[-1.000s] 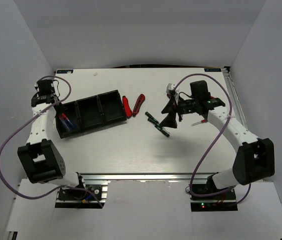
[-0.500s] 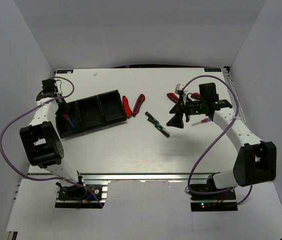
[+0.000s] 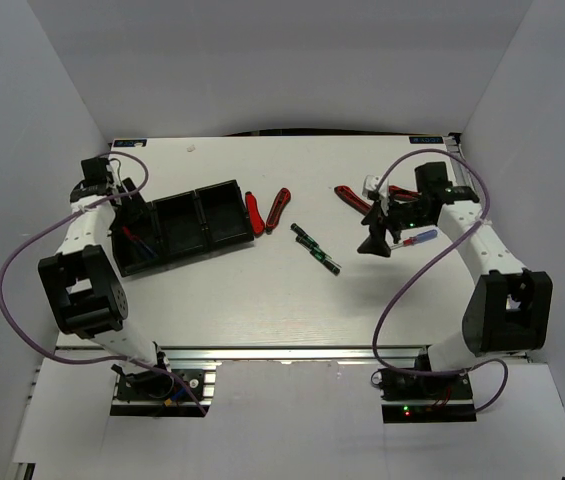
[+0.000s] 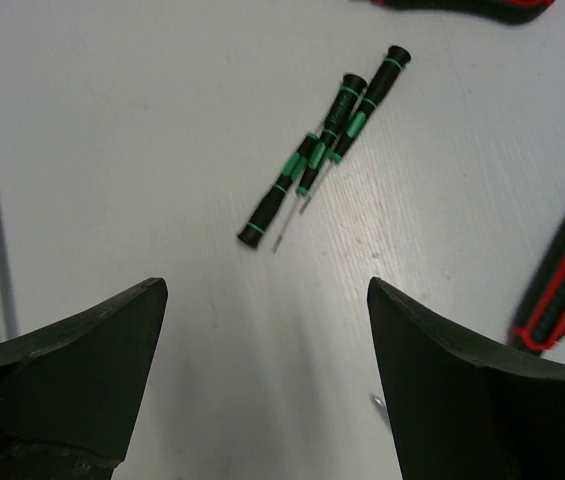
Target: Sort the tools into containers
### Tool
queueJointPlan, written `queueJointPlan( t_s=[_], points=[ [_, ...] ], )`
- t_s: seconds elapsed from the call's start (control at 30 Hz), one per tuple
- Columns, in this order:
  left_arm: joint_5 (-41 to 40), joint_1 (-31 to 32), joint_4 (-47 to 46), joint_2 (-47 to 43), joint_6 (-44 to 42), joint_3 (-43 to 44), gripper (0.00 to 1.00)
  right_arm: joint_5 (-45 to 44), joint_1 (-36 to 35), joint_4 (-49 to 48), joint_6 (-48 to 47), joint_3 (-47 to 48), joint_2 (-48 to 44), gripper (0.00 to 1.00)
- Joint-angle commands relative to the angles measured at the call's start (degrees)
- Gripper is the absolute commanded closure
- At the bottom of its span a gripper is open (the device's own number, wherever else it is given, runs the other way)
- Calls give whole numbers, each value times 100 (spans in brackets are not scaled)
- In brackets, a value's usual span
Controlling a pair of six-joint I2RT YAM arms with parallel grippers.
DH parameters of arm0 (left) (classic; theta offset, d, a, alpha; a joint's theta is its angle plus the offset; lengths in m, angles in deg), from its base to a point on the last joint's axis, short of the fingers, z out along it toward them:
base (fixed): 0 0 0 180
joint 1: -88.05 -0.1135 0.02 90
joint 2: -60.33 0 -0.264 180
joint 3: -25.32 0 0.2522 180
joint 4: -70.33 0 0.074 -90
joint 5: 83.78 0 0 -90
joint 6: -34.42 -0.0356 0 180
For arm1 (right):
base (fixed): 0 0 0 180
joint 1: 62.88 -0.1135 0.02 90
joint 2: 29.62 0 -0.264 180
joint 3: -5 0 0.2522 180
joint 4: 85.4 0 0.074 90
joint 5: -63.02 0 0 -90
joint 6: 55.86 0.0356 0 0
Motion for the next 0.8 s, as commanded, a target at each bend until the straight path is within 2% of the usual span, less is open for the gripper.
queueJointPlan(
  t_s=[0.0, 0.07, 0.1, 0.13, 0.2, 0.3, 0.37, 0.47, 0.77],
  points=[
    [433, -32, 35, -572, -17, 79, 19, -32, 405, 2030, -3114, 504, 368, 12],
    [626, -32, 96, -826, 44, 27, 19, -471, 546, 2767, -3967, 732, 666, 15],
    [705, -32, 114, -932, 71, -8, 19, -629, 677, 2928, -4693, 785, 746, 16],
    [923, -40, 123, -1150, 123, -95, 19, -996, 687, 3026, -5005, 820, 877, 16],
    [1249, -32, 123, -1406, 290, -227, 19, -1394, 976, 3001, -5611, 777, 966, 18],
    [2188, -40, 53, -1933, 544, -666, 19, -2018, 1161, 2693, -6140, 663, 1150, 19],
    [2985, -32, -280, -2441, 685, -1235, 19, -2396, 1232, 2509, -6195, 776, 1422, 20],
    [3682, -23, -562, -3030, 1098, -1886, 19, -2670, 1285, 2350, -6151, 1214, 1897, 22],
    [4204, 92, -967, -4288, 2083, -2935, 18, -3381, 1293, 1594, -5765, 1778, 2873, 28]
  ],
)
